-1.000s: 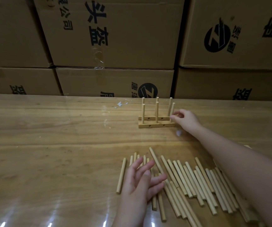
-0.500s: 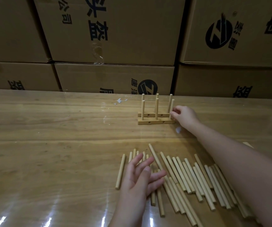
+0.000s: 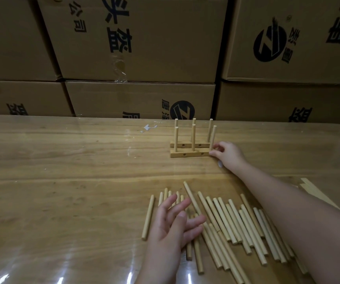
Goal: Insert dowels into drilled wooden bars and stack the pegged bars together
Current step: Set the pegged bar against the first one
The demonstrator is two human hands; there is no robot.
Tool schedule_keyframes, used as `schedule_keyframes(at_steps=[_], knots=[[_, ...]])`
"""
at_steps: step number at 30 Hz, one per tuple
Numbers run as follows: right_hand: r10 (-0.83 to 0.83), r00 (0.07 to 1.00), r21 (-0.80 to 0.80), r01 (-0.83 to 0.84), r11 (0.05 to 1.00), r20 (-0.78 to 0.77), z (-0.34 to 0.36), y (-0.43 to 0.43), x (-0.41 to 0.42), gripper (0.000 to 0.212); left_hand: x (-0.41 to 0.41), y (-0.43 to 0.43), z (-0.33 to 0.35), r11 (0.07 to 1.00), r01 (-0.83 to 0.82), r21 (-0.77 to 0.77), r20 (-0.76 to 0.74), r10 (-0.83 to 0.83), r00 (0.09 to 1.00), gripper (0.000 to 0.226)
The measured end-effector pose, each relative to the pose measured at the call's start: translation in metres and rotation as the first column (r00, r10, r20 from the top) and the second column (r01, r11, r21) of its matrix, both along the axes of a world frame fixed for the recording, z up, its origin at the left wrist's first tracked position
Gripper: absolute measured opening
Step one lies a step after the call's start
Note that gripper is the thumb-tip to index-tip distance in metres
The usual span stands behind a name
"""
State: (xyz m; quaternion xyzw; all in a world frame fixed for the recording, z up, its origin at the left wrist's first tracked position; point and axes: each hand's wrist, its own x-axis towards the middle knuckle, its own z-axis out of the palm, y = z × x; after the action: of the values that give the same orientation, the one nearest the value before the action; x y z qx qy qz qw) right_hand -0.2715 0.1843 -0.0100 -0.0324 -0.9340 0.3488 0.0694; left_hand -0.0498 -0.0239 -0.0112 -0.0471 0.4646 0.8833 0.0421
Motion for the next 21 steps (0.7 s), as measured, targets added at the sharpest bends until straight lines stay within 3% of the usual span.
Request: schedule_keyframes(at_steps=[21], knots=[[-0.057,0.995,-0.006,0.057,0.998,-0.086,-0.0038,-0.0022,0.0019,0.026,-0.0012,0.0015,-0.0018,1.000,-0.012,-0.011,-0.002,0.011,1.000,0.032]])
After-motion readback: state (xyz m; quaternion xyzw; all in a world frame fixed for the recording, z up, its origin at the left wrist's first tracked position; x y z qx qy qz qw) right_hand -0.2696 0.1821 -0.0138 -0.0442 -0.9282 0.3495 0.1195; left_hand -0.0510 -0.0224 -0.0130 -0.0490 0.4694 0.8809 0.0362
